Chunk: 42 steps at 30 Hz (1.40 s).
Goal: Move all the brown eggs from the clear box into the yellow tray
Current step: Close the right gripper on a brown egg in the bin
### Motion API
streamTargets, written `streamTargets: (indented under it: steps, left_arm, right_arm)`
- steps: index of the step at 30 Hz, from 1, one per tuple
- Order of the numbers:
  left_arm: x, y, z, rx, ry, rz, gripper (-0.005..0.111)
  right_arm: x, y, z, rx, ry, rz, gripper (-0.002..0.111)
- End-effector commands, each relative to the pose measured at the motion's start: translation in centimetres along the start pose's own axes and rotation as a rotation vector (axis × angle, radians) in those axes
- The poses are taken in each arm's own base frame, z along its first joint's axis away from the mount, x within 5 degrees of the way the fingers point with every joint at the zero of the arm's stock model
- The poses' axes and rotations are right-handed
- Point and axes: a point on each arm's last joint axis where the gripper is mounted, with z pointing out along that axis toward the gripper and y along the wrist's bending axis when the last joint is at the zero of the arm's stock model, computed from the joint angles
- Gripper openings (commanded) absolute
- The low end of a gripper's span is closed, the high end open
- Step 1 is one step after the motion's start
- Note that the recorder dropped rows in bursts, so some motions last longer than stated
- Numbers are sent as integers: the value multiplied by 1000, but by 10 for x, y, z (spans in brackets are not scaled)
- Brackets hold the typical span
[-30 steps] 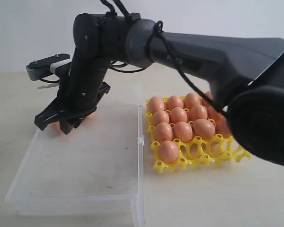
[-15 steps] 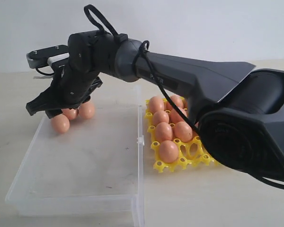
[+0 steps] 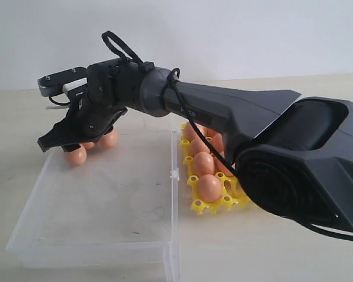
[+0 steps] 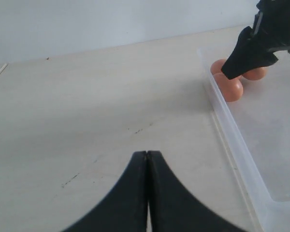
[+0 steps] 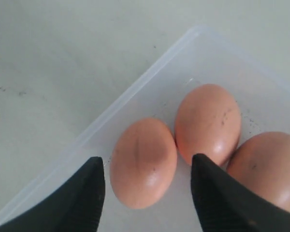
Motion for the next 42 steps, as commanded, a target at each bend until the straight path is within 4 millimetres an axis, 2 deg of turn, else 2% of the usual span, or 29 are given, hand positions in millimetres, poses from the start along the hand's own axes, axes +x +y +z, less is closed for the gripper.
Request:
streamTargets:
  steps: [1, 16, 25, 27, 29, 33, 34, 42]
  left_arm:
    - [-2, 0, -1, 6, -16, -6, 0]
    - [-2, 0, -1, 6, -16, -6, 0]
    - [-2, 0, -1, 6, -16, -6, 0]
    - [-2, 0, -1, 6, -16, -6, 0]
    - [-2, 0, -1, 6, -16, -6, 0]
    - [-2, 0, -1, 6, -16, -6, 0]
    - [-2, 0, -1, 6, -16, -6, 0]
    - [-2, 0, -1, 6, -16, -6, 0]
  right_arm:
    - [0, 1, 3, -10, -17, 8, 53]
    - [12, -3, 27, -2, -14, 4, 53]
    - [10, -3, 29, -2, -58, 9, 52]
    - [10, -3, 29, -2, -58, 9, 46]
    - [10, -3, 29, -2, -58, 9, 35]
    - [10, -3, 29, -2, -60, 10, 3]
    - [10, -3, 29, -2, -60, 10, 0]
    - [9, 0, 24, -26, -36, 37, 0]
